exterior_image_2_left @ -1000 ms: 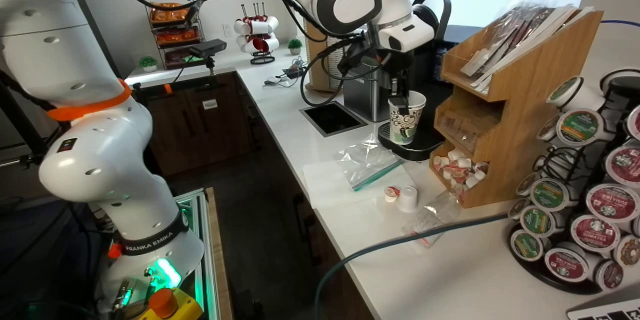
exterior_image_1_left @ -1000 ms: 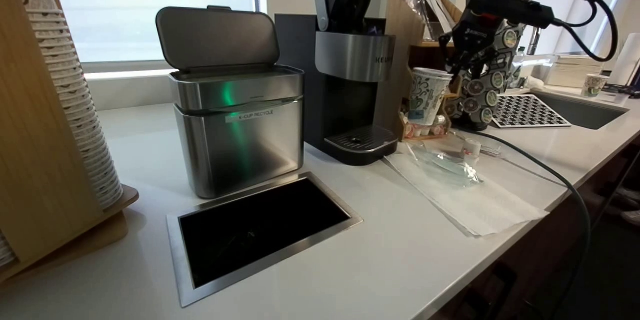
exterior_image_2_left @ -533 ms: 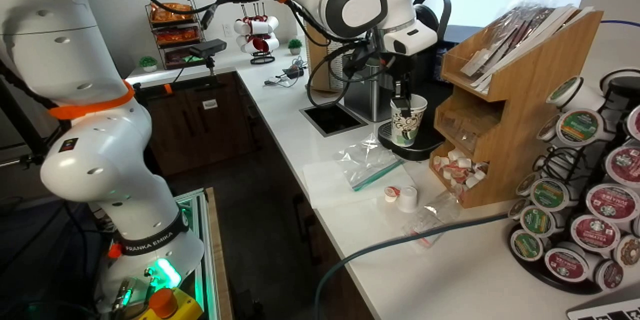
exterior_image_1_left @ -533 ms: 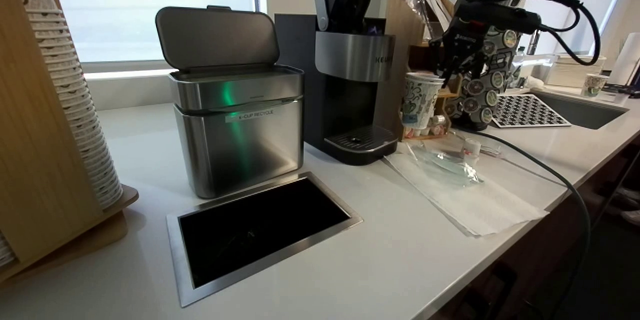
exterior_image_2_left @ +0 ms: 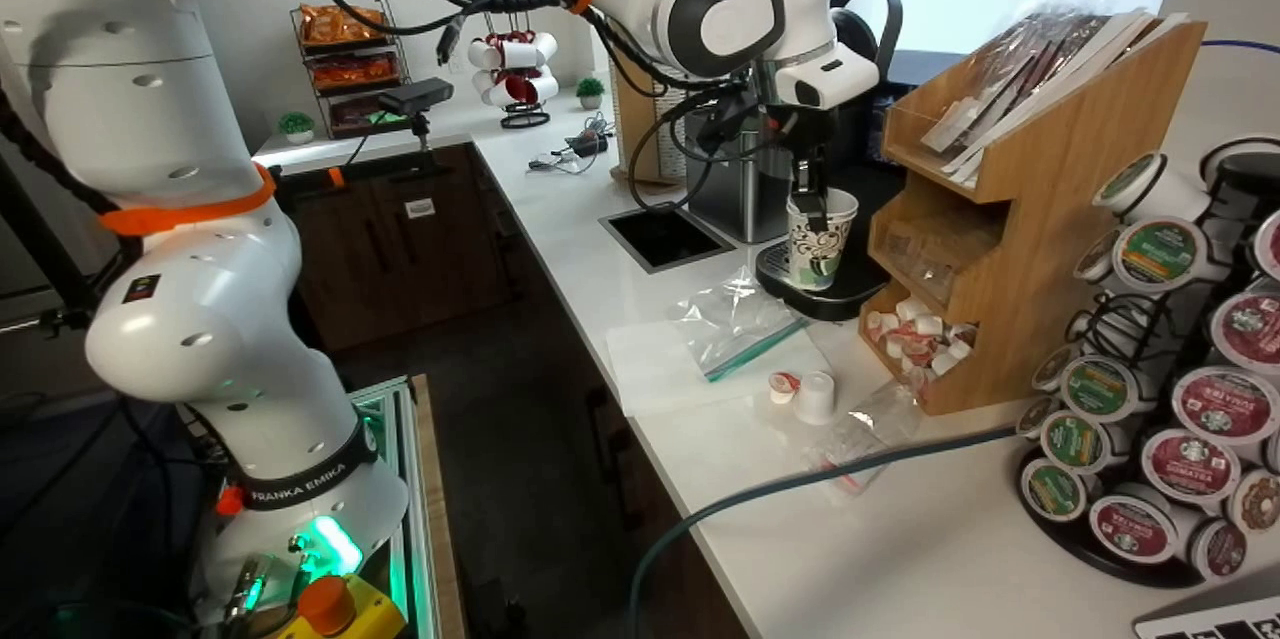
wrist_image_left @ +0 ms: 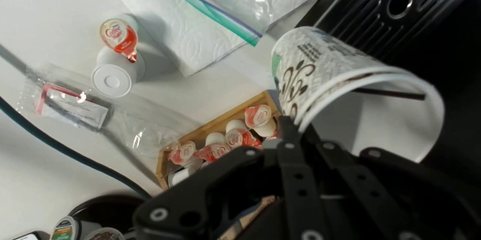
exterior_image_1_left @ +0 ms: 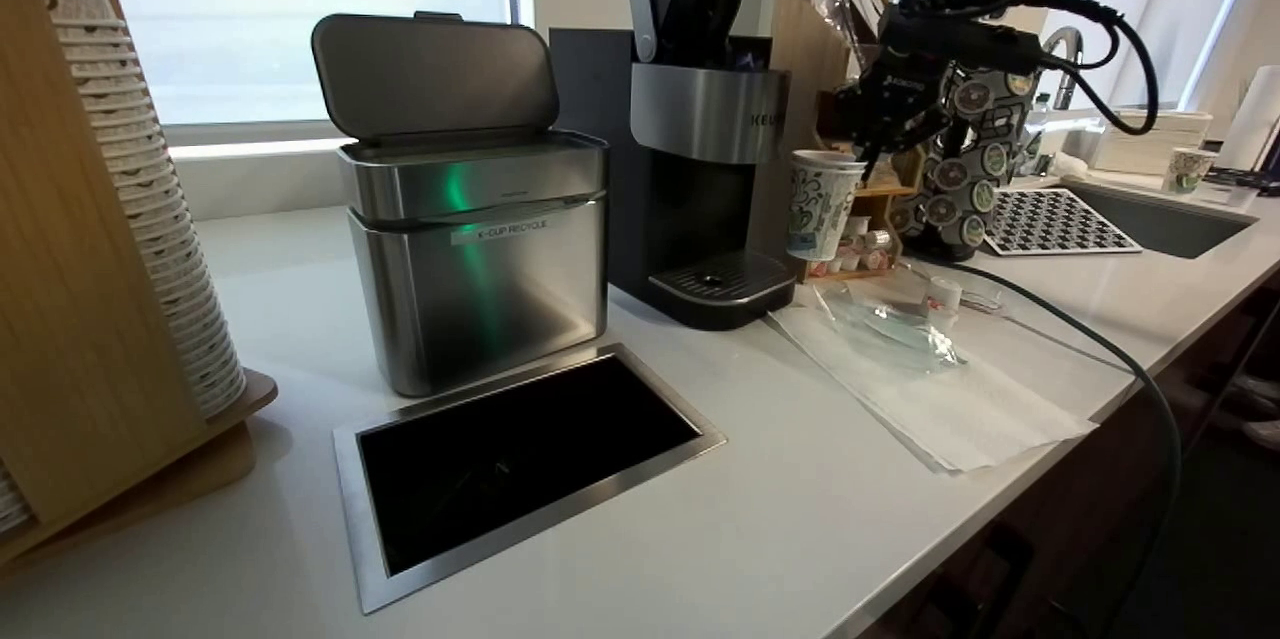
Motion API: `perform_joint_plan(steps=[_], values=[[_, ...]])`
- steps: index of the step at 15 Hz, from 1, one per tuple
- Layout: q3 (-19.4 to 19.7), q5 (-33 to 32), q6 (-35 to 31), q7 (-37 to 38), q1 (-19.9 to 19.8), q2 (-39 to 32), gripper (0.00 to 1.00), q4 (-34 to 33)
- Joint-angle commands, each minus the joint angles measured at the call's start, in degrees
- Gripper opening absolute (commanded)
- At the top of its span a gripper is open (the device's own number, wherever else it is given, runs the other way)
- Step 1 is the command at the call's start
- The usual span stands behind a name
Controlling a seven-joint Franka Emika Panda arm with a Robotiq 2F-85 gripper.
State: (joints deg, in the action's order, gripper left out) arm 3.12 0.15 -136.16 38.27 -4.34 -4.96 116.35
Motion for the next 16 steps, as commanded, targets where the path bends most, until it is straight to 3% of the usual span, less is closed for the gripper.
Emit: perform_joint_plan(steps=[1,2,16], values=[[0.8,-1.5,-1.9,3.1,1.3,-2.4,0.01,-2.2],[0.8,0.1,-0.2,0.5,1.0,-0.9,0.05,-1.1],[0.7,-1.3,-2.3,0.5,3.3,-7.2,0.01,-5.6]])
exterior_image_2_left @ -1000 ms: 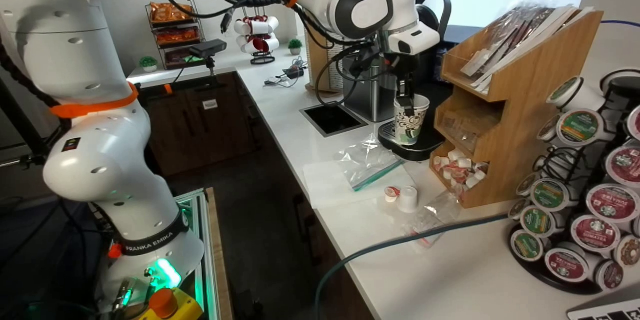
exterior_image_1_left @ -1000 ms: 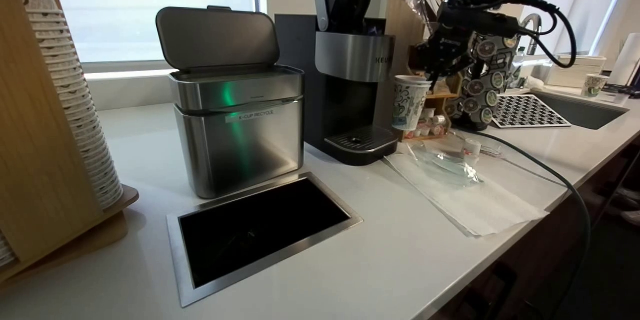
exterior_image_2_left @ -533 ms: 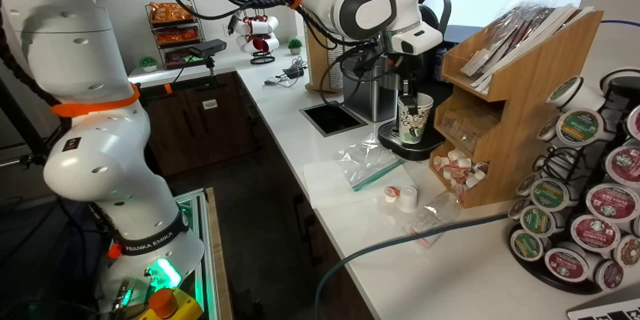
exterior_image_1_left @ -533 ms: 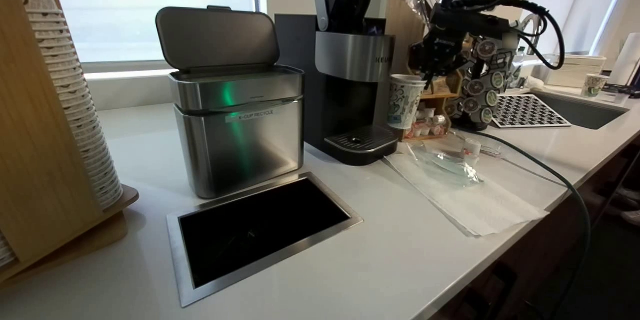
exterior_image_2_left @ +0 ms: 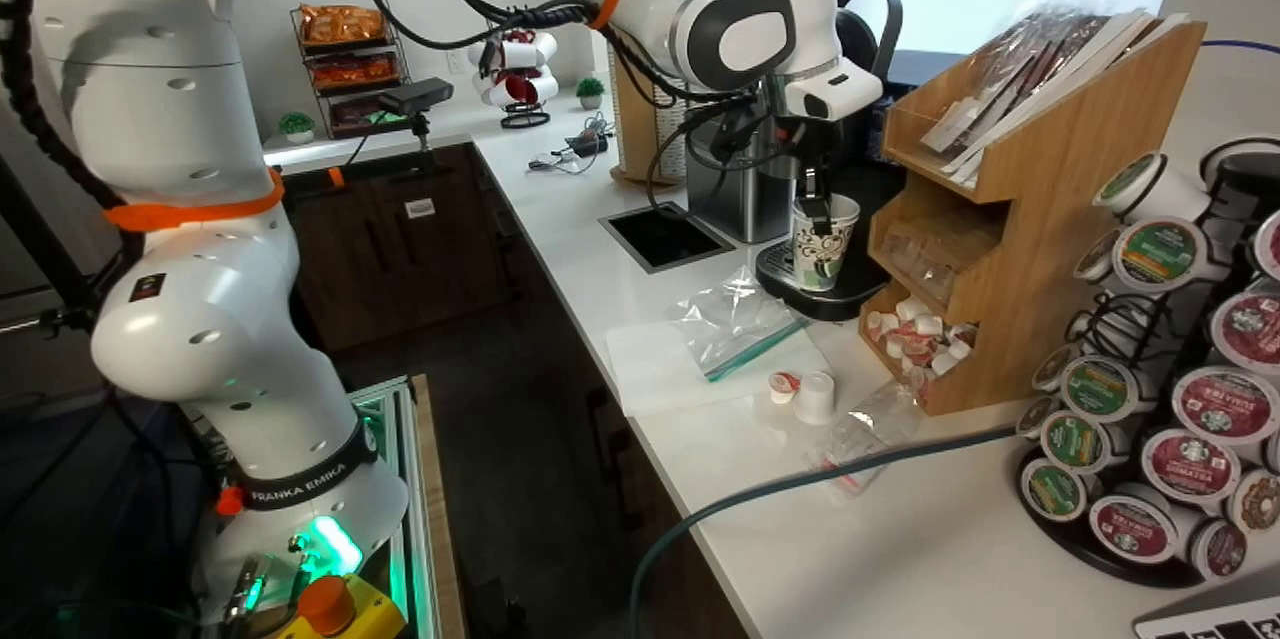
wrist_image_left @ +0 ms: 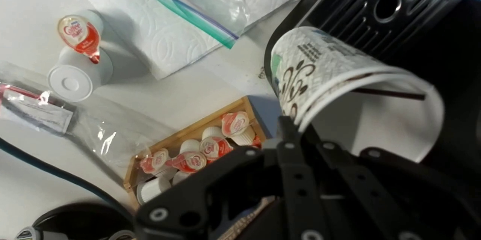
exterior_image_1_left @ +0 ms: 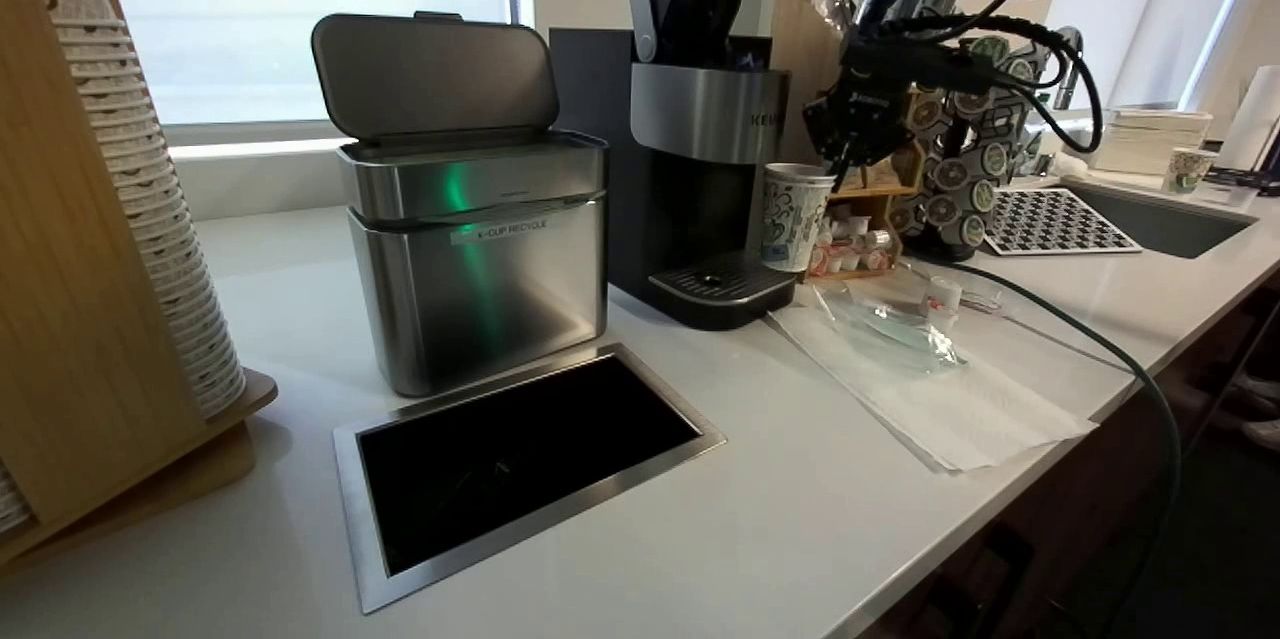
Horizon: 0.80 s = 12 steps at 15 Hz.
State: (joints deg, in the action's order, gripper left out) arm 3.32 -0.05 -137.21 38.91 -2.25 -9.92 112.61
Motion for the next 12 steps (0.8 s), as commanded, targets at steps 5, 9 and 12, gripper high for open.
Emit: perform_joint_plan(steps=[5,9,12], values=[[1.0,-2.5,-2.6,-0.2,2.3,-4.2,0.01,-3.3],[0.8,-2.2,-3.3,-1.8,2.7,-5.0,0.01,-4.1],[0.6,-1.6,-4.1,-4.0,2.7,-5.2,0.01,-4.0]])
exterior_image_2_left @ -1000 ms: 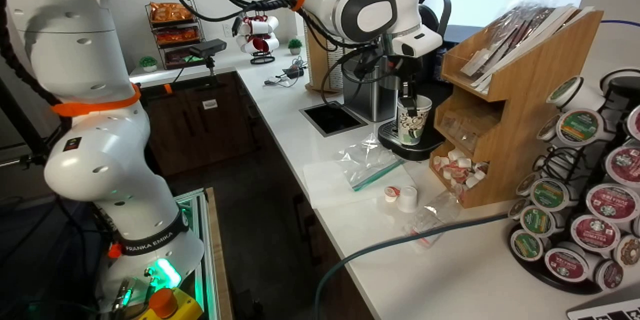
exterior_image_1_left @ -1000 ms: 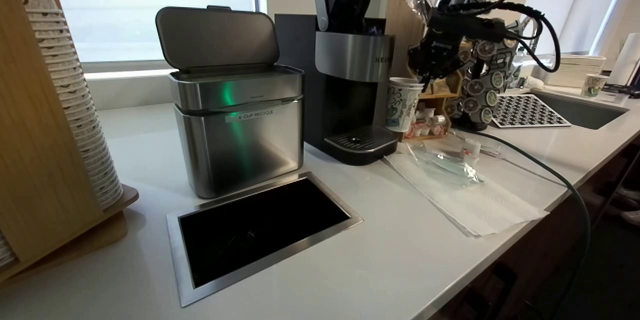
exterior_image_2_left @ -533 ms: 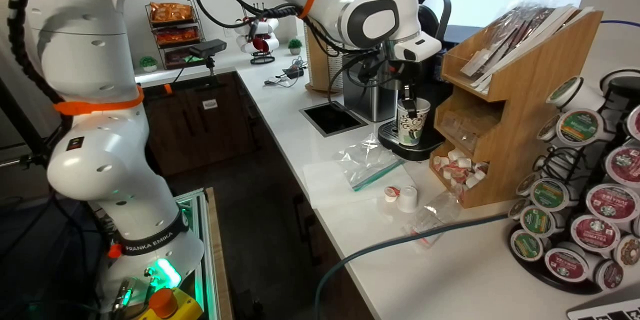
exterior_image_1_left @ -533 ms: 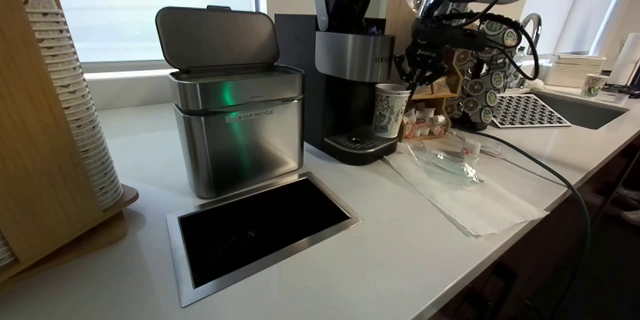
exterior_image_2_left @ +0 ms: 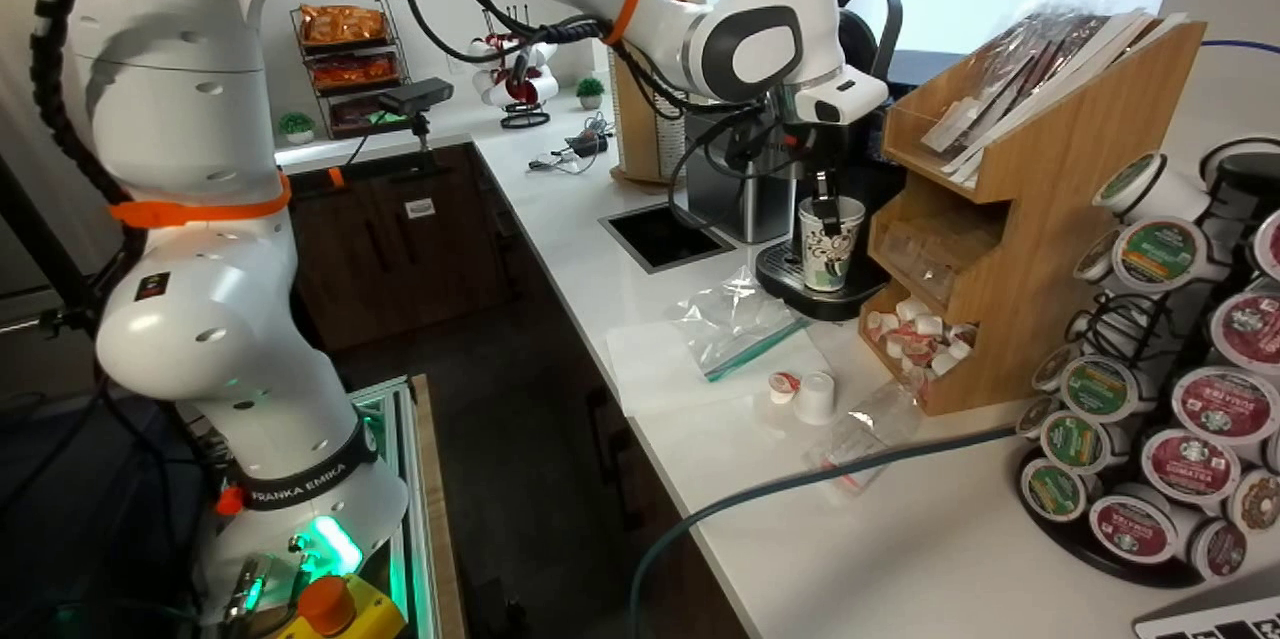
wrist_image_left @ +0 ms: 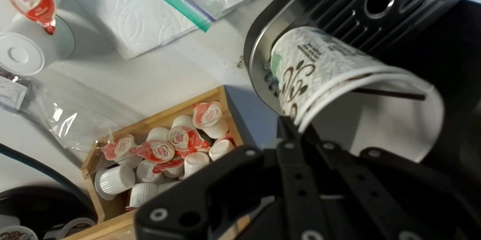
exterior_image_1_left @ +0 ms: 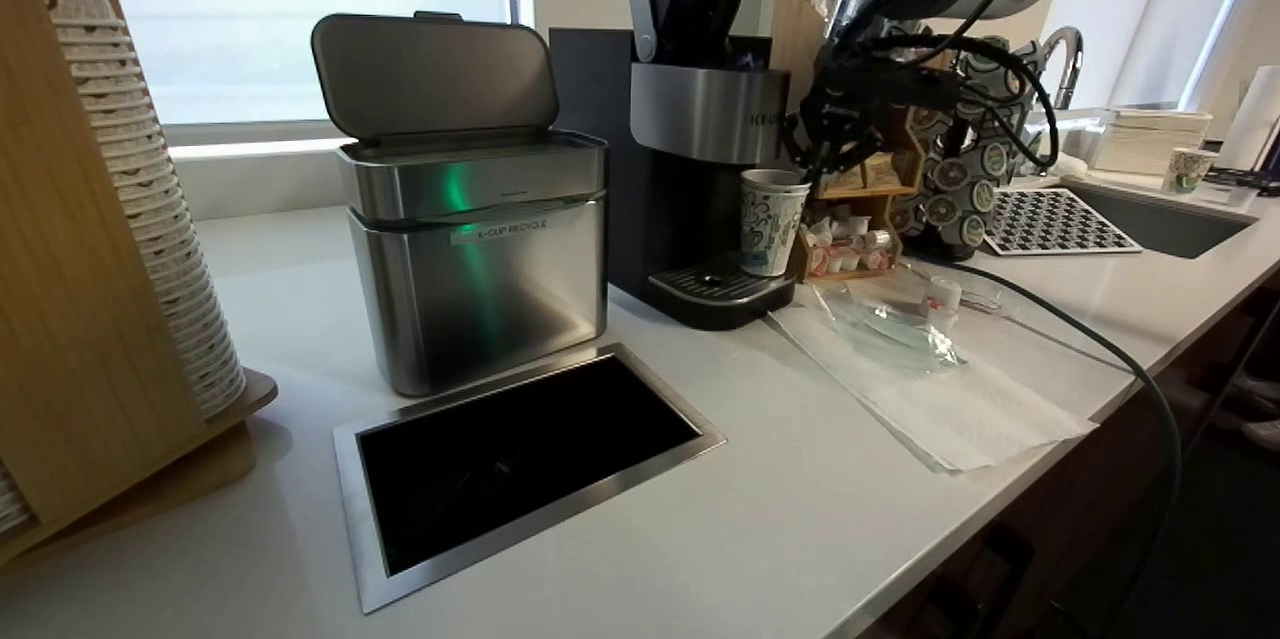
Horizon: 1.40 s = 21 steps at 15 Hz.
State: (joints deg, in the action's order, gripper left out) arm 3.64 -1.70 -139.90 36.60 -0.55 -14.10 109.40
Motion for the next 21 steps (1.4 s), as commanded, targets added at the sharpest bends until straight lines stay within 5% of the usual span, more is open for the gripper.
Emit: perform_joint_plan(steps=[1,4,5,7,15,21], values=[[0.2,0.4,-1.6,-2.5,0.9,-1.0,0.01,-0.7],[0.3,1.0,-1.6,-3.4,0.9,-0.9,0.01,-0.7],[0.4,0.9,-1.8,-3.1,0.9,-0.9,0.3,-0.8],[0.4,1.0,-2.1,-3.0,1.0,-0.9,0.36,-0.8],[0.9,1.0,-6.2,-2.2,1.2,1.2,0.98,1.3],[1.4,0.3,-7.4,-0.4,1.5,4.2,1.0,4.0]])
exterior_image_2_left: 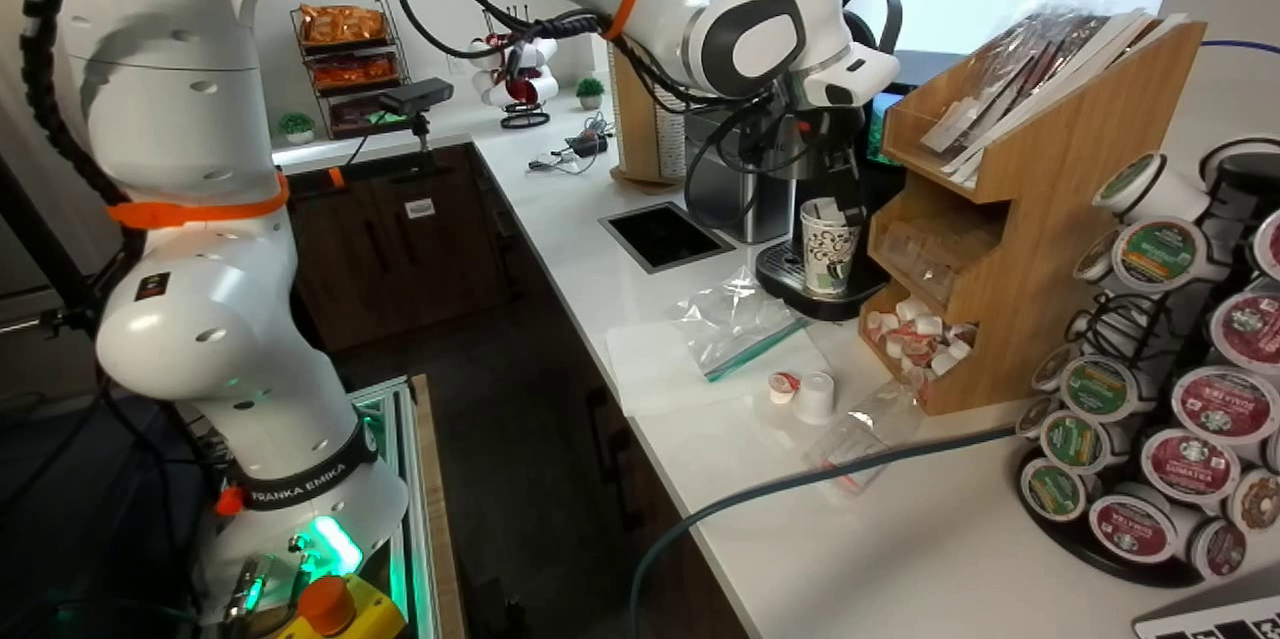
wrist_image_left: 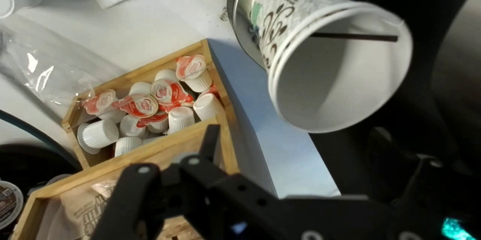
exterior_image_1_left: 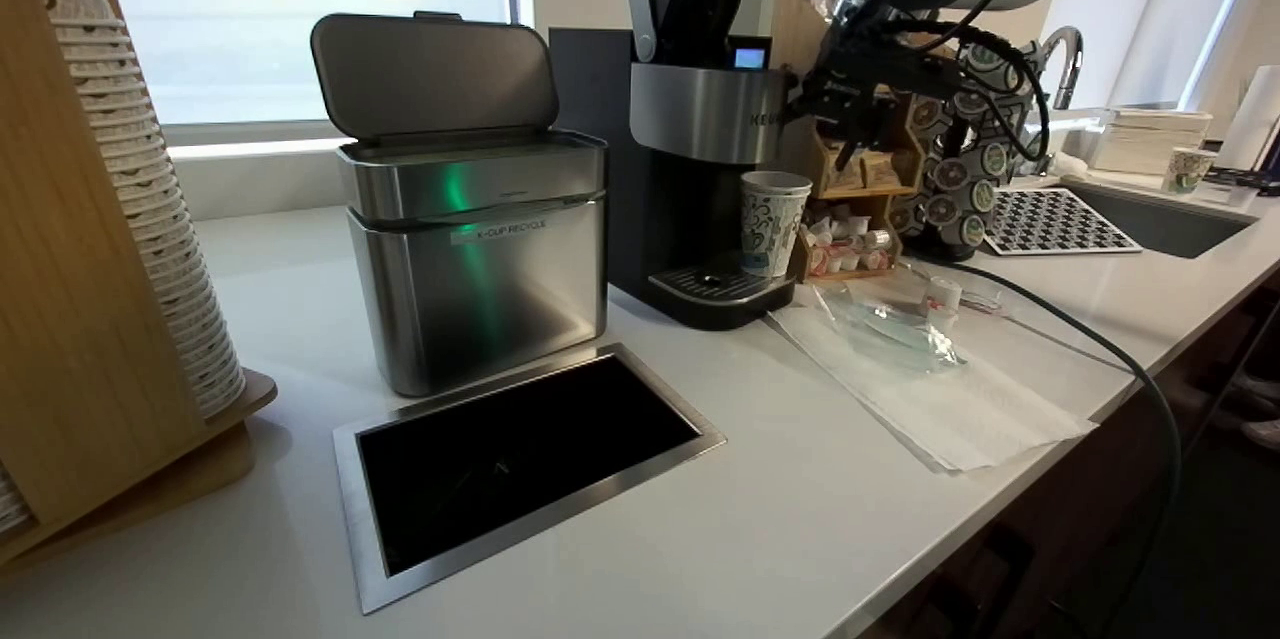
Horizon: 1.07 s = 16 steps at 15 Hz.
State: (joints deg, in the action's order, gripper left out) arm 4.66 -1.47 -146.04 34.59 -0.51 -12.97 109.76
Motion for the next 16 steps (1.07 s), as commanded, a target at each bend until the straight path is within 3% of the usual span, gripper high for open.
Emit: perform_joint_plan(steps=[1,2,3,4,12,14,16], values=[[0.4,0.0,-1.3,1.9,1.5,4.0,1.0,4.7],[0.3,0.1,-1.4,1.9,1.4,4.7,1.0,5.4],[0.1,0.4,-1.5,1.8,1.3,5.6,0.75,6.5],[0.1,0.1,-1.6,2.0,1.2,6.3,0.74,7.3],[-0.4,-0.3,-9.9,0.9,0.0,14.2,0.1,18.2],[-0.4,-1.2,-12.0,1.9,-0.6,16.1,0.0,20.7],[-0.5,-0.1,-13.8,1.9,-1.6,17.8,0.0,23.0]])
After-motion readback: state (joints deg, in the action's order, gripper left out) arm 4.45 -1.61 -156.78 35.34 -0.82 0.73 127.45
